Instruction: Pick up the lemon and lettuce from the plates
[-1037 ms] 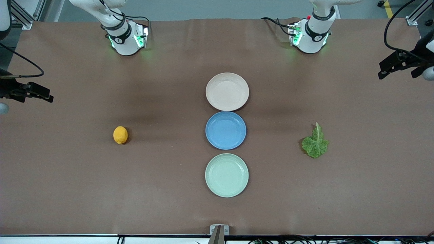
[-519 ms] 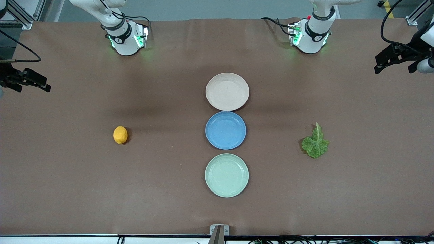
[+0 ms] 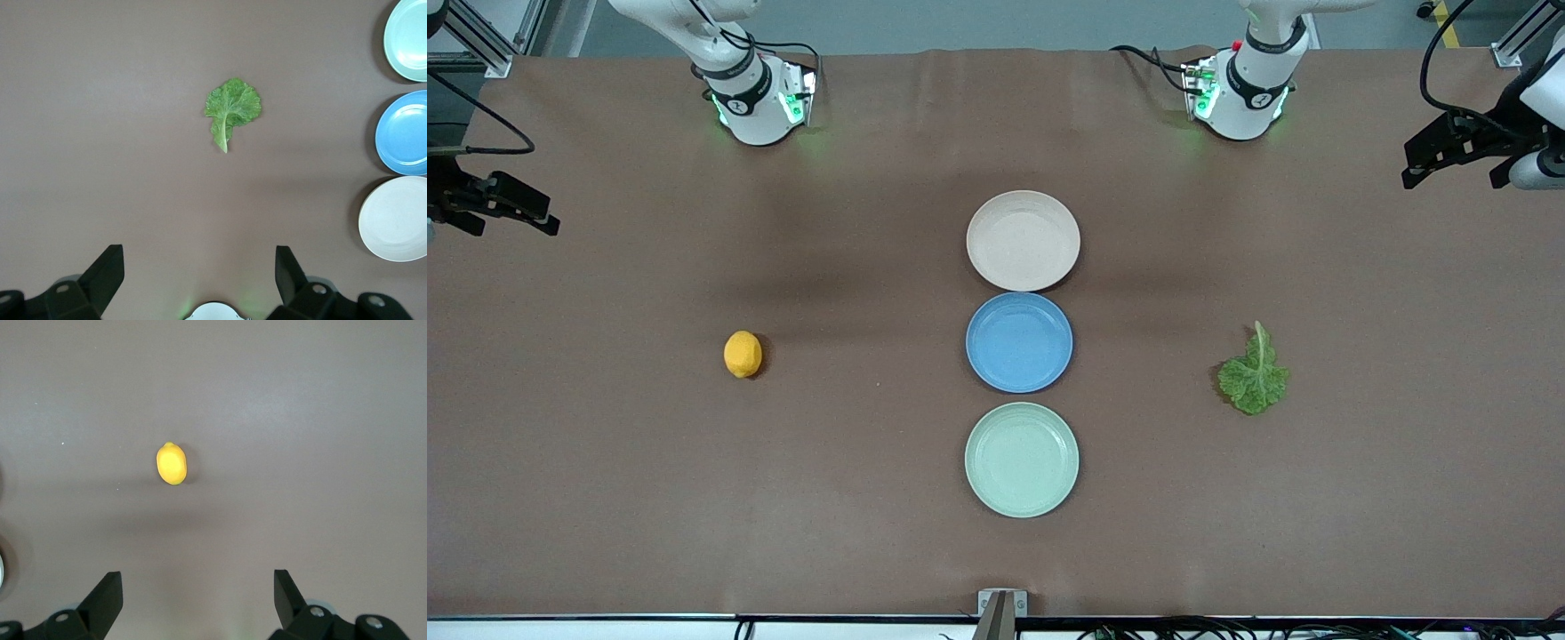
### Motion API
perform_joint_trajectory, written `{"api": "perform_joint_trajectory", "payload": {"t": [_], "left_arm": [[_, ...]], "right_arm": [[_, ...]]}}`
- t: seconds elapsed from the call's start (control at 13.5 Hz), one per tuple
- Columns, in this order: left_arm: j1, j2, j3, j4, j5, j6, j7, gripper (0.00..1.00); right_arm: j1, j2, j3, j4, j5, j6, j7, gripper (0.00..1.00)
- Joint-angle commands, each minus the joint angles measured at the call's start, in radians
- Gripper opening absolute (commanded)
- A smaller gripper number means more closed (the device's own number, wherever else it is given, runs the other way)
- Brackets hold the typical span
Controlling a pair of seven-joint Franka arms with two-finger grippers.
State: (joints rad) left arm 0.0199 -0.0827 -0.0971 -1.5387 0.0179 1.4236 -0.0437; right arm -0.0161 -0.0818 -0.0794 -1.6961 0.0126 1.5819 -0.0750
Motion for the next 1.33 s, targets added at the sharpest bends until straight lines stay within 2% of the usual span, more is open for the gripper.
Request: {"api": "perform_joint_trajectory", "payload": {"t": [0.0,1.26], "left_arm": [[0.003,-0.019,-0.003,-0.009,-0.023,-0.015,0.005,1.00],[0.003,-0.019,-0.018,-0.004,-0.023,-0.015,0.005,1.00]], "right_arm": [[0.005,-0.038,0.003,-0.039,0.000,0.017,-0.008,1.00],[0.012,-0.052,0.012,-0.030,0.000,-0.008,-0.034,1.00]]}}
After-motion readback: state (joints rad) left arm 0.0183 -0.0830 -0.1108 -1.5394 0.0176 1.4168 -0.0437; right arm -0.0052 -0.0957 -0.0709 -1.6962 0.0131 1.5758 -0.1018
